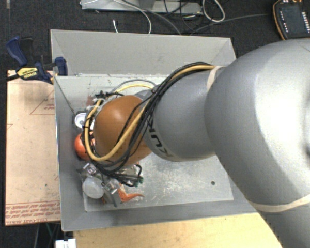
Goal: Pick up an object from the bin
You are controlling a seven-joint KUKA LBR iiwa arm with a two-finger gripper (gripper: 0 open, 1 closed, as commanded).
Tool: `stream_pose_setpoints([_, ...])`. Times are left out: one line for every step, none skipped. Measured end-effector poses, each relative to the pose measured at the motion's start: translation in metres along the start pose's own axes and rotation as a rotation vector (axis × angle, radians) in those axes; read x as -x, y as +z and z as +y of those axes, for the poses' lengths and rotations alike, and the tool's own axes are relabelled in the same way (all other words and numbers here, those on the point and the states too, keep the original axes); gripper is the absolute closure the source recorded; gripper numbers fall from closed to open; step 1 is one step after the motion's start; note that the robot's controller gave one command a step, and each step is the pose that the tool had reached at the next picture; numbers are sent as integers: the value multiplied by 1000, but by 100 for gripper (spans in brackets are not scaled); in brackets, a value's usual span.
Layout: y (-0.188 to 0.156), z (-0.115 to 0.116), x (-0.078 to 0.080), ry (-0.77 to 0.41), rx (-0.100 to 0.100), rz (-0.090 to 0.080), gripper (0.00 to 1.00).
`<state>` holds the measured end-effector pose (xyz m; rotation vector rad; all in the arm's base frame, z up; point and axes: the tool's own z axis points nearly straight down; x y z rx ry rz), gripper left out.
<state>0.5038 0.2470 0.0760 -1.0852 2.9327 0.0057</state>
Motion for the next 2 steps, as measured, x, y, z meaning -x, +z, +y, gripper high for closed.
stream_pose_setpoints([-22,1,-1,0,1,-1,100])
stream_pose_setpoints([-57,0,1,1,-1,-7,100])
